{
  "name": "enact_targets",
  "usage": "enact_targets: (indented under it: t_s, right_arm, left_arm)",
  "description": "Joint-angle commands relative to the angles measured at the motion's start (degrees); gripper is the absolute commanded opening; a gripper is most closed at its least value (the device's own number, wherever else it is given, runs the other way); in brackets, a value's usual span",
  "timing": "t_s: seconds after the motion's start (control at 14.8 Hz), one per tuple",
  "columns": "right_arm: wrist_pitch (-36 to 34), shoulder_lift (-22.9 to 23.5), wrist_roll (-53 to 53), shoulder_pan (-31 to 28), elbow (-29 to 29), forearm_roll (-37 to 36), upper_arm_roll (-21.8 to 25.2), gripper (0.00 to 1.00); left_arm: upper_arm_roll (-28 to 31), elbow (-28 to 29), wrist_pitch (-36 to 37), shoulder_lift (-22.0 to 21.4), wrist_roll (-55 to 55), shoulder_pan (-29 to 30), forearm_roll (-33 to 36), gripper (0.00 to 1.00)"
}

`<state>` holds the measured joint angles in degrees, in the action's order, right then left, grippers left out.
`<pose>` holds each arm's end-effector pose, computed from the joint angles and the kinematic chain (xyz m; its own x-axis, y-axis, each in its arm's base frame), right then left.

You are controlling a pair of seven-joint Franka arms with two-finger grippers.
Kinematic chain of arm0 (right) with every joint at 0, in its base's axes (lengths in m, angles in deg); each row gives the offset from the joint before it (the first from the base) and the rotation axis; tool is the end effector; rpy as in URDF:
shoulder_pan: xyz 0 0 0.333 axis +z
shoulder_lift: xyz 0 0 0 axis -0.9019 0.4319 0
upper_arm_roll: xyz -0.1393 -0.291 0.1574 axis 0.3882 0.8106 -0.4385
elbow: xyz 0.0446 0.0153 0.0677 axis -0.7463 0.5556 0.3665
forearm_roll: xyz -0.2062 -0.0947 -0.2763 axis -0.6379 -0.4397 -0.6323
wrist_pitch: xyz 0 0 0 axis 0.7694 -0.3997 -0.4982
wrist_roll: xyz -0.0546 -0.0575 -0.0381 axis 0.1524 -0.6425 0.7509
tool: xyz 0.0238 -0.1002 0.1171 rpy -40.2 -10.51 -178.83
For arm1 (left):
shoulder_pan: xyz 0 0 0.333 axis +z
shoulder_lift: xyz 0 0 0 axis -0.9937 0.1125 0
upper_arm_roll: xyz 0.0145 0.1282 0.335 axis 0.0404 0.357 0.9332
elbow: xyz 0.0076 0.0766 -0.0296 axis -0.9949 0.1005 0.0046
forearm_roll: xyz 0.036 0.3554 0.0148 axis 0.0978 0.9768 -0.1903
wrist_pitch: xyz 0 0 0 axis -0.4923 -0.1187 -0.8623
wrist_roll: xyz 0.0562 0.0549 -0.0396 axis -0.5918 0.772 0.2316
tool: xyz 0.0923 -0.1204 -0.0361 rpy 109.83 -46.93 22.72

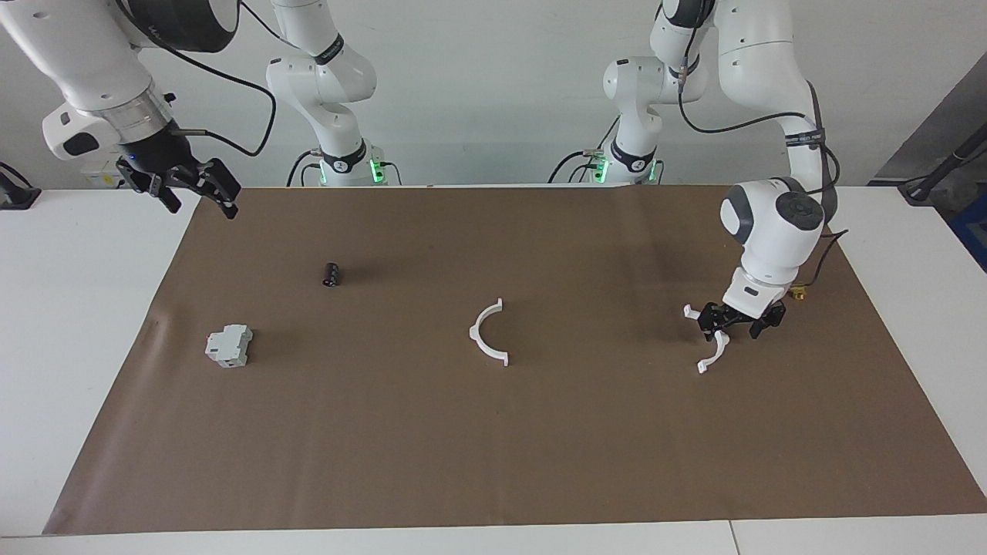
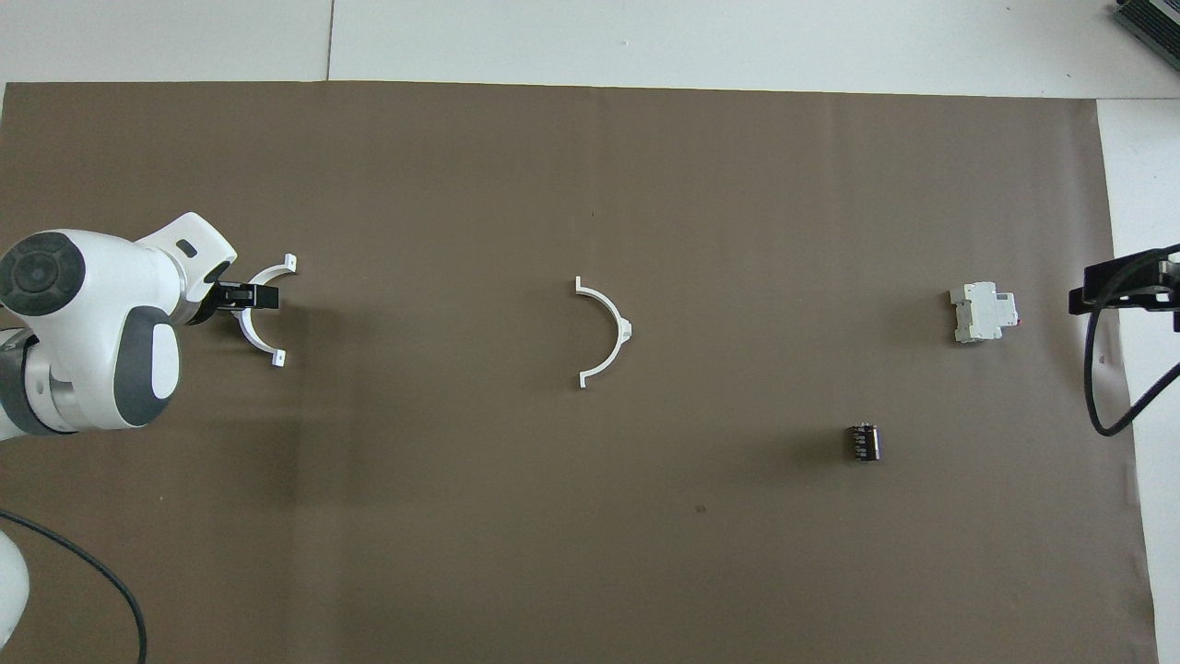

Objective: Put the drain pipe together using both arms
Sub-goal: 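Grasp the other white clamp half with the left gripper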

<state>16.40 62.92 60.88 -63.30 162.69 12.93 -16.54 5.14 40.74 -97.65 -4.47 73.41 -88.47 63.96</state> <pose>0.5066 -0.0545 0.6141 0.9839 -0.1775 -0.0212 -0.1779 -0.9838 -0.0211 0.5913 0.0082 0.3161 0.9834 -0.0750 0.1655 -0.0652 -0.9958 -0.0642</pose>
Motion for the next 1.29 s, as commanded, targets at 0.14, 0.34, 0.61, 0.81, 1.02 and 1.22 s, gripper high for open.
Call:
enact_targets:
  t_s: [0.14,0.34,0.61,0.81,1.02,1.22]
  right_arm:
    - [-0.4,-0.9,-1.5,-0.2,0.9,0.1,-0.5,1.00]
    - [-0.4,-0.9,-1.5,-0.2,0.9,0.1,-0.5,1.00]
    - [-0.4,-0.9,-1.5,-0.2,0.9,0.2,-0.5,1.00]
    - [-0.4,-0.9,-1.5,-0.2,0.9,0.2,-0.5,1.00]
    - [-0.4,-0.9,-1.5,-0.2,0.9,0.2,-0.5,1.00]
    - [-0.4,-0.9,-1.5,-0.2,0.9,0.2,-0.4,1.00]
  left_arm:
    - [-0.3,2.2,-4.3,1.0,2.8,0.6,0.5,1.00]
    - [-0.4,2.2,-4.0,0.9,5.7,0.4,0.5,1.00]
    - [-0.3,2.2,-3.8,0.7,6.0,0.5,0.5,0.70]
    - [-0.4,2.2,-3.2,0.4,6.1,0.4,0.5,0.31]
    - [-0.4,1.7,-0.8,-0.7,7.4,0.0,0.5,0.01]
    - [-0.6,1.6,-0.5,-0.9,11.9,-0.5,0.5,0.00]
